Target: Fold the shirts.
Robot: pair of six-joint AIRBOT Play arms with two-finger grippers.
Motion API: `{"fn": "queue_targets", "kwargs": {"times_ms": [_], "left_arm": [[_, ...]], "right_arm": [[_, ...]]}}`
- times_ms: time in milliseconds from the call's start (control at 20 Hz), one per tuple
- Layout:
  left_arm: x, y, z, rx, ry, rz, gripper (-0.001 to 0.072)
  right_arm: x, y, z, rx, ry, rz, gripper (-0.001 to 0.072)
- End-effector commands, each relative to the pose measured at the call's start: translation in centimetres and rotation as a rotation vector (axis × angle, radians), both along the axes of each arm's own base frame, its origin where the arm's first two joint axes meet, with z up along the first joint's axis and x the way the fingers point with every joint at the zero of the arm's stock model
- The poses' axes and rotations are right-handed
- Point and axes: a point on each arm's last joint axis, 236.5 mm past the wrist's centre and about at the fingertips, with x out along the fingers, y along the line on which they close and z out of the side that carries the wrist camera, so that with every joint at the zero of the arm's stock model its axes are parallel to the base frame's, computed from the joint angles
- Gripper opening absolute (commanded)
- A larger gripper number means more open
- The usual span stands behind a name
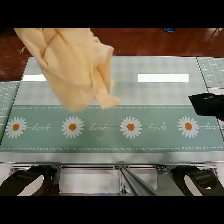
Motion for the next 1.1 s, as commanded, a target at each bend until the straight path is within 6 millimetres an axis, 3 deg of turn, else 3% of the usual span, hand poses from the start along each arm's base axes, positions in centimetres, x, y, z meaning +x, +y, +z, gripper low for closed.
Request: {"fn": "queue_targets", "kwargs": {"times_ms": [0, 150, 300, 450, 600, 650, 700, 750, 800, 900, 950, 1050], "left_arm": [[-3.5, -4.1, 0.9, -0.04, -0.038, -0.155, 0.0014], [-4.6, -8.2, -4.7, -0.071, 0.075, -0.223, 0.0015], [-5.8, -10.6, -13.9, -0.063, 0.248, -0.235, 0.0014], [-7.3, -10.2, -25.1, 0.044, 0.464, -0.226, 0.0015], [-8.5, -8.8, -35.4, 0.134, 0.666, -0.165, 0.0016], [-9.1, -8.4, -37.9, 0.162, 0.728, -0.151, 0.0025], [-9.6, -8.1, -39.9, 0.179, 0.792, -0.137, 0.0169], [-10.0, -8.0, -41.2, 0.202, 0.838, -0.141, 0.0513], [-9.9, -7.9, -41.6, 0.221, 0.855, -0.158, 0.0508], [-8.3, -6.9, -40.1, 0.227, 0.85, -0.163, 0.0508], [-7.1, -5.9, -38.7, 0.221, 0.84, -0.153, 0.0507], [-4.3, -1.6, -35.9, 0.242, 0.802, -0.087, 0.0507]], "right_arm": [[-1.1, -1.4, 0.9, -0.027, -0.033, -0.042, 0.041], [-1.6, -1.9, 0.4, -0.043, -0.008, -0.054, 0.041], [-1.6, -1.9, 0.4, -0.042, -0.006, -0.054, 0.041], [-1.6, -1.8, -0.8, -0.041, 0.024, -0.053, 0.041], [-1.7, -1.5, -4.0, -0.012, 0.096, -0.069, 0.041], [-1.7, -1.2, -5.4, 0.003, 0.12, -0.073, 0.041], [-1.5, -1.0, -6.6, 0.017, 0.133, -0.075, 0.041], [-1.2, -0.8, -7.9, 0.022, 0.14, -0.078, 0.041], [-0.8, -1.1, -9.1, 0.015, 0.151, -0.093, 0.041], [0.2, -2.5, -10.5, -0.051, 0.18, -0.126, 0.041], [0.7, -4.2, -10.5, -0.114, 0.181, -0.168, 0.041], [1.1, -9.2, -9.1, -0.223, 0.179, -0.313, 0.041]]}}
